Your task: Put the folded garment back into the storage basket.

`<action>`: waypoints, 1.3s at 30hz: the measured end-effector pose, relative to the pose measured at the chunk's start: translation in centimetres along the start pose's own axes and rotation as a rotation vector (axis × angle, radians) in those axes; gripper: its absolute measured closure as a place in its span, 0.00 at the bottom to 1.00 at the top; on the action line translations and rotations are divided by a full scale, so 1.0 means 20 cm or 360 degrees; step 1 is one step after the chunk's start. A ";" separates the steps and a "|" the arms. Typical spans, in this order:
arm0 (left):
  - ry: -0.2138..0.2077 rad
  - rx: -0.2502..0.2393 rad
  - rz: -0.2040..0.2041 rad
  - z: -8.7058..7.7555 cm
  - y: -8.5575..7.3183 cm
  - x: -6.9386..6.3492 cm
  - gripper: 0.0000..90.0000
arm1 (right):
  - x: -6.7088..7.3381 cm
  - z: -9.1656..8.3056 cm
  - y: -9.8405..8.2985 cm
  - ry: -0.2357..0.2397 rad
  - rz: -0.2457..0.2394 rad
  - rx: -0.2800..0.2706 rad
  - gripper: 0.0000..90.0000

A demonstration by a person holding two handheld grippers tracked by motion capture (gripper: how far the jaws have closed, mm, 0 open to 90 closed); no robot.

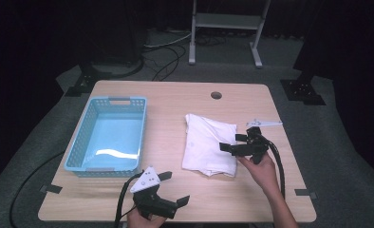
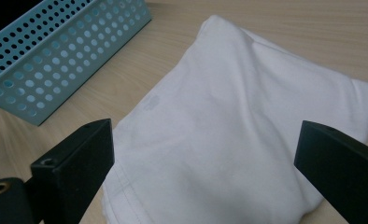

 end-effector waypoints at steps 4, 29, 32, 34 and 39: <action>-0.0005 -0.0002 -0.0007 0.00 0.00 0.00 0.02 | -0.02 0.01 0.01 0.0002 0.0022 0.0003 0.05; -0.0014 -0.0009 -0.0023 0.00 0.00 0.01 0.02 | -0.13 0.21 0.05 -0.0029 0.0116 0.0263 0.06; -0.0018 -0.0006 -0.0029 0.00 0.00 0.02 0.02 | -0.12 0.23 0.06 -0.0017 0.0117 0.0257 0.06; -0.0022 -0.0011 -0.0036 0.00 0.00 0.02 0.02 | -0.11 0.25 0.07 -0.0009 0.0102 0.0282 0.06; -0.0027 -0.0015 -0.0042 -0.01 0.00 0.02 0.02 | -0.09 0.29 0.11 -0.0009 0.0064 0.0296 0.07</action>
Point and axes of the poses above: each handheld gripper's, and its own axes: z roughly forward along the jaws, y roughly out of its top, x roughly to its left, the point moved 4 cm from there along z, roughly forward along the jaws, and after that the axes turned 3 degrees about -x, right-handed, at the moved point
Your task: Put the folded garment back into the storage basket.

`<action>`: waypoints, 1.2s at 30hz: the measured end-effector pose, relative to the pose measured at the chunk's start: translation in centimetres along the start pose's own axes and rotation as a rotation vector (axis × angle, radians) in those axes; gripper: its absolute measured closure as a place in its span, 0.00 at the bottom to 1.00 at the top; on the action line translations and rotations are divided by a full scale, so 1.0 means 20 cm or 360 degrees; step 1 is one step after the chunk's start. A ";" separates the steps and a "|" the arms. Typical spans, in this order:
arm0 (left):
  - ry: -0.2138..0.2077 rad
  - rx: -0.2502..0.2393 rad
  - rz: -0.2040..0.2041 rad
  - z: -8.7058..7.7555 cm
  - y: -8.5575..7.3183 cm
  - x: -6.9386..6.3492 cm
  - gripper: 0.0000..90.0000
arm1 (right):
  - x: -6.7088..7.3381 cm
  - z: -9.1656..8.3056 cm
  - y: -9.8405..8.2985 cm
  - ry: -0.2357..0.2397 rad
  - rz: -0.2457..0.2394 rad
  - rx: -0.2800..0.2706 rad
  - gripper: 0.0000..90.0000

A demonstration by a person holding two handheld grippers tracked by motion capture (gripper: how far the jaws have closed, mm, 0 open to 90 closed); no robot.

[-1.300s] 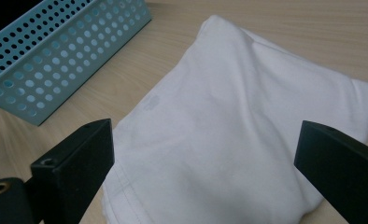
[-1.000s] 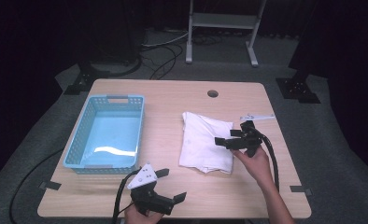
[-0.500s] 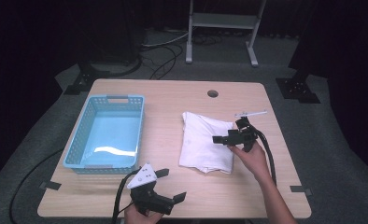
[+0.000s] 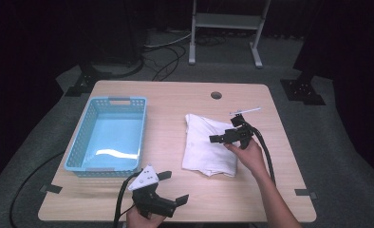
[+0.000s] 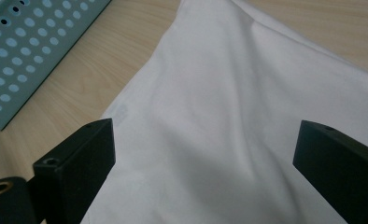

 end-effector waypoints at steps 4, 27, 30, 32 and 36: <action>-0.0001 -0.0004 -0.0003 0.00 0.00 0.00 0.02 | 0.02 0.03 0.01 -0.0042 -0.0069 0.0037 0.12; -0.0005 0.0044 -0.0004 0.03 -0.02 0.00 0.02 | 0.10 0.14 -0.12 -0.0356 -0.0400 0.0024 0.55; -0.0004 0.0046 -0.0008 0.03 -0.03 0.00 0.02 | 0.10 0.14 -0.12 -0.0335 -0.0400 0.0033 0.62; -0.0004 0.0049 -0.0010 0.04 -0.03 0.00 0.02 | 0.11 0.14 -0.11 -0.0328 -0.0386 0.0037 0.70; -0.0005 0.0050 -0.0010 0.04 -0.03 0.00 0.02 | 0.12 0.14 -0.11 -0.0291 -0.0367 0.0051 0.78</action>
Point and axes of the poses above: each handheld gripper's, and its own axes: z roughly forward along the jaws, y roughly out of its top, x roughly to its left, the point moved 4 cm from there along z, roughly forward along the jaws, and after that the axes turned 3 degrees about -x, right-handed, at the moved point
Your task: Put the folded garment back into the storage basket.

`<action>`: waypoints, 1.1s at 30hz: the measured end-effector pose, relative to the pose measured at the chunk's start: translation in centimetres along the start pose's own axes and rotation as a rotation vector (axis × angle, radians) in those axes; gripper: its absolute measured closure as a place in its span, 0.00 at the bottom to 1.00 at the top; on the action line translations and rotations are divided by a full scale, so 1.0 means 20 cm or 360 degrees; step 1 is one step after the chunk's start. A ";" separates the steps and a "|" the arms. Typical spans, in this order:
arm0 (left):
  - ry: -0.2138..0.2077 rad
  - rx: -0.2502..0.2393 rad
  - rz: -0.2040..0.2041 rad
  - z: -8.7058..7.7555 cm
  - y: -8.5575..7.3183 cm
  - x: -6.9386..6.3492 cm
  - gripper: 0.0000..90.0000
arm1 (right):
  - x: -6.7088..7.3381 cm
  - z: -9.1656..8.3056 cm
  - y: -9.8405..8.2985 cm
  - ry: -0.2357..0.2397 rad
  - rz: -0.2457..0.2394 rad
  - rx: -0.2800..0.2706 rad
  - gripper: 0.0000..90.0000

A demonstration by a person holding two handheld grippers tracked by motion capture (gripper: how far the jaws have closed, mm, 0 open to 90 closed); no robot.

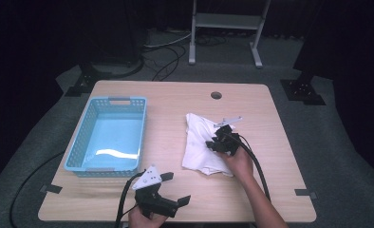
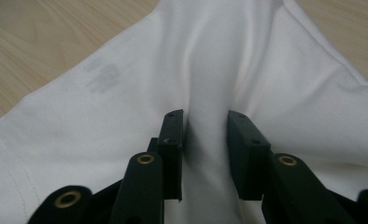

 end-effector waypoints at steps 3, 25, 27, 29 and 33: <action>0.0001 -0.0004 0.0001 0.00 0.00 0.00 0.02 | -0.01 0.00 0.00 0.0025 0.0006 -0.0017 0.80; 0.0004 -0.0023 -0.0036 -0.01 0.00 0.02 0.02 | 0.01 0.01 0.01 -0.0023 0.0034 -0.0054 0.86; 0.0006 -0.0023 -0.0039 -0.01 0.00 0.02 0.02 | 0.00 0.01 0.01 -0.0012 0.0064 -0.0041 0.87; 0.0007 -0.0031 -0.0039 -0.02 0.00 0.02 0.02 | -0.01 0.01 0.02 0.0013 0.0090 -0.0049 0.87; 0.0008 -0.0027 -0.0038 -0.01 0.00 0.02 0.02 | -0.03 0.00 0.01 0.0063 0.0161 -0.0095 0.87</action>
Point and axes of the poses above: each handheld gripper's, and its own axes: z roughly forward along the jaws, y roughly out of its top, x roughly to its left, the point moved 4 cm from there along z, roughly forward along the jaws, and after that the axes turned 3 degrees about -x, right-handed, at the moved point
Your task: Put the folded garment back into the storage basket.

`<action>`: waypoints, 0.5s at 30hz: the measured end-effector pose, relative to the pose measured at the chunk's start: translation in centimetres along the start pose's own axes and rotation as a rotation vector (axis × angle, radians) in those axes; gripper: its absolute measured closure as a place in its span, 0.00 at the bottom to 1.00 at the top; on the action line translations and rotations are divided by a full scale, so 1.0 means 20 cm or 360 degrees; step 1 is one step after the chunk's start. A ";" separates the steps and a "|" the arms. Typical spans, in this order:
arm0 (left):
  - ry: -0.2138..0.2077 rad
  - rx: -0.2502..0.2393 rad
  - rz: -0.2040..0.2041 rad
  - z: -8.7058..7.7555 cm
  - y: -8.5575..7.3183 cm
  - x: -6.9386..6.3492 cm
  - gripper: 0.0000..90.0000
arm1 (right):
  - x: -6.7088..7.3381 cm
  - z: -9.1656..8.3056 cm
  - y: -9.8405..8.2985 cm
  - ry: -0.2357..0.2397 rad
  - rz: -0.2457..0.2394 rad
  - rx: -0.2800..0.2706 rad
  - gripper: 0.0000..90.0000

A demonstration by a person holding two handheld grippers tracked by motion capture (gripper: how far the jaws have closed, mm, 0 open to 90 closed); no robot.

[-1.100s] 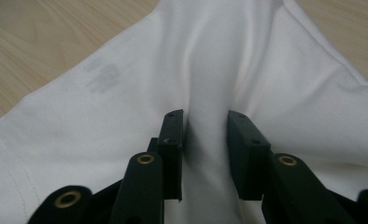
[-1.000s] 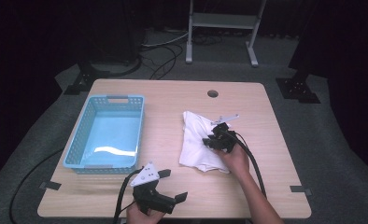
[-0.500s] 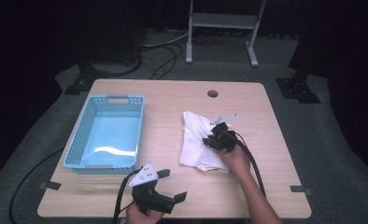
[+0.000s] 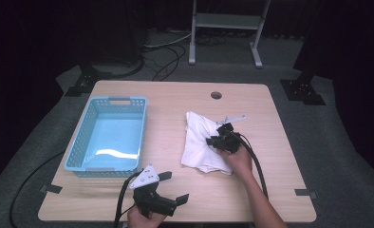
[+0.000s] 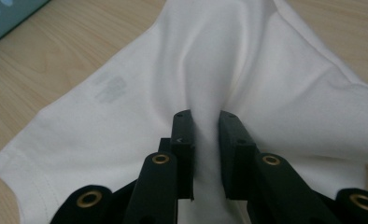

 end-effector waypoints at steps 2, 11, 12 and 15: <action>-0.0003 0.0005 0.0002 0.00 0.00 0.00 0.02 | -0.01 -0.01 0.00 0.0038 0.0063 -0.0008 0.87; -0.0011 0.0036 0.0035 0.02 -0.01 -0.02 0.02 | -0.03 -0.05 0.04 0.0163 0.0212 -0.0069 0.87; -0.0011 0.0039 0.0038 0.02 -0.01 -0.02 0.02 | -0.03 -0.05 0.04 0.0178 0.0225 -0.0078 0.87; -0.0013 0.0048 0.0040 0.03 -0.02 -0.02 0.02 | -0.04 -0.07 0.05 0.0213 0.0261 -0.0101 0.87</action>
Point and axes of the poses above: each handheld gripper's, and its own axes: z roughly forward along the jaws, y roughly out of its top, x roughly to its left, the point moved 4 cm from there along z, roughly forward along the jaws, and after that the axes turned 3 degrees about -x, right-handed, at the moved point
